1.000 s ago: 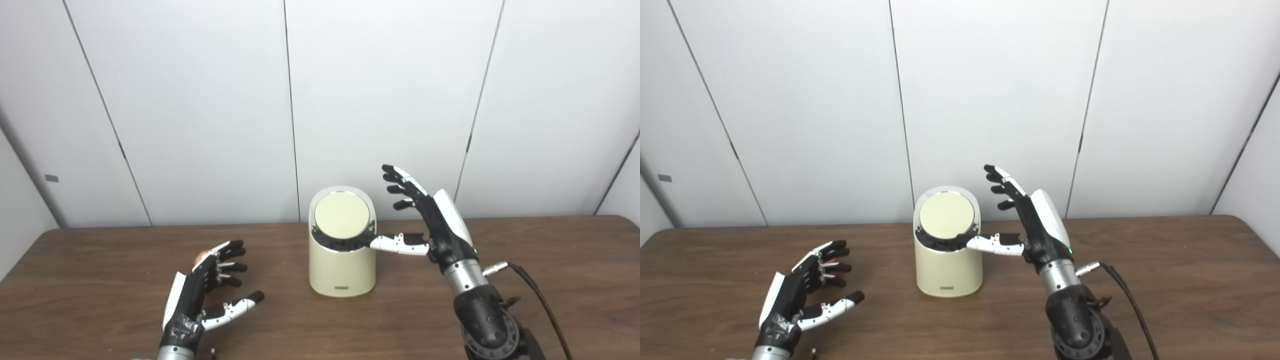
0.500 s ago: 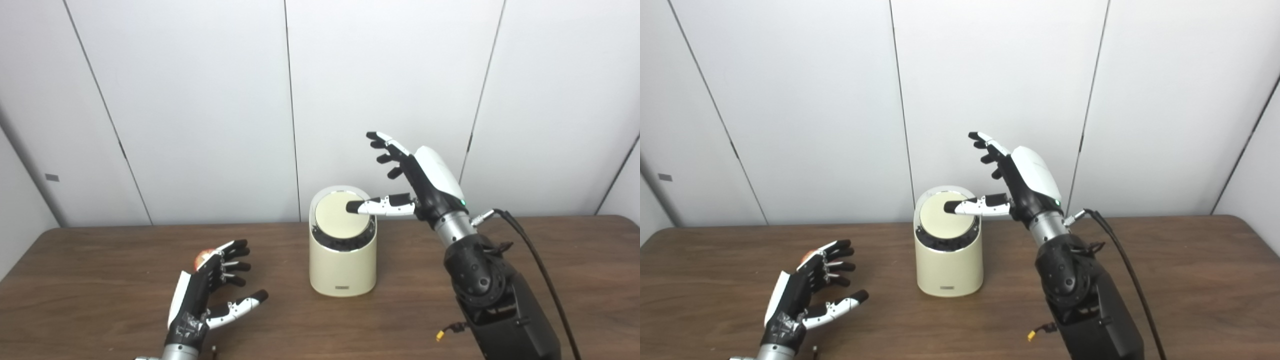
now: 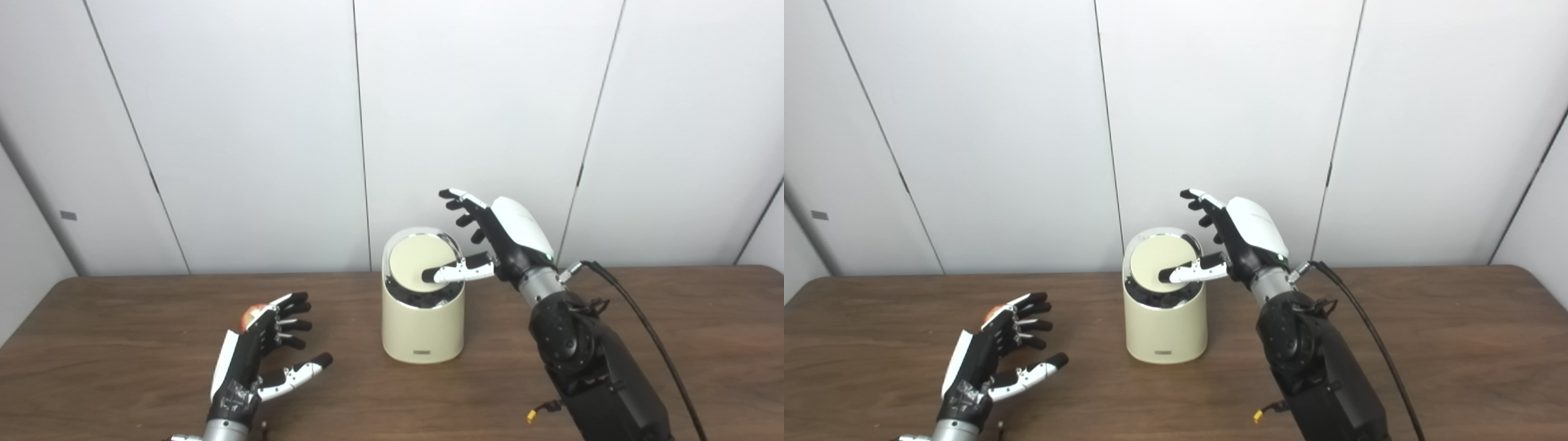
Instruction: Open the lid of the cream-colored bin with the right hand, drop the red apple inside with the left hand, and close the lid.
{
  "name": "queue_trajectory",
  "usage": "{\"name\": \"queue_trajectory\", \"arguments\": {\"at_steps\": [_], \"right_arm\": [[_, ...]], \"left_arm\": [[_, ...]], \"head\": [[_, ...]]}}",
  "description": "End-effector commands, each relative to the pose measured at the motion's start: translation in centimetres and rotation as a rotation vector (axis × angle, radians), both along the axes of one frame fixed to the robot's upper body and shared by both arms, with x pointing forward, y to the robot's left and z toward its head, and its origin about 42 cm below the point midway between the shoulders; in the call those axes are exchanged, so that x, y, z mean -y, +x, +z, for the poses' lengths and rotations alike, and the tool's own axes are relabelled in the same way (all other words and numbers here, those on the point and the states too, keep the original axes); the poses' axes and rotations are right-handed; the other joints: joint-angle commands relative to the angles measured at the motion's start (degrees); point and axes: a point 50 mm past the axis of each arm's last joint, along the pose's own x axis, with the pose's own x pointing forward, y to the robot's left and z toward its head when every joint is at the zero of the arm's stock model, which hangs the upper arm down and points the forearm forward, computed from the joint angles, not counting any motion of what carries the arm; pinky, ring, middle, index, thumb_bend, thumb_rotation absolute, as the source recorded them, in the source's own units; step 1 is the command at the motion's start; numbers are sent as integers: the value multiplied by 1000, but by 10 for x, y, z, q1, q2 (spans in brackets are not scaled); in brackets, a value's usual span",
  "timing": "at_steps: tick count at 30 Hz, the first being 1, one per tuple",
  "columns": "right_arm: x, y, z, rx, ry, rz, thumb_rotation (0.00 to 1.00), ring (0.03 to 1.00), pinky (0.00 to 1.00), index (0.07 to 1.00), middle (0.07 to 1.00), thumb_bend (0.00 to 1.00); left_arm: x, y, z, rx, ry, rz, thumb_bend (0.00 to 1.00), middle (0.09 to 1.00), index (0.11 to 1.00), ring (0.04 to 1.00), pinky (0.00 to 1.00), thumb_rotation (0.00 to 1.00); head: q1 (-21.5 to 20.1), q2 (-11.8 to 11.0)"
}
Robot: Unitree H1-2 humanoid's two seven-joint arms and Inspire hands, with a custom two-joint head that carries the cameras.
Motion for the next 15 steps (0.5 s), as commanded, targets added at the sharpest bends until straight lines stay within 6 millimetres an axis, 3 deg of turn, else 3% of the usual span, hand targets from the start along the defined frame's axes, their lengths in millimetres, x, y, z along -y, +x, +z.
{"name": "queue_trajectory", "arguments": {"at_steps": [1,15], "right_arm": [[-10,4,30,128,7,33,331,699,537,850,801,855],[-10,14,19,97,-9,16,269,723,570,846,807,850]], "left_arm": [[4,7,21,79,3,-5,674,776,805,682,561,0],[5,6,20,76,-9,-13,687,771,800,689,577,0]], "head": [[1,0],[2,0]]}}
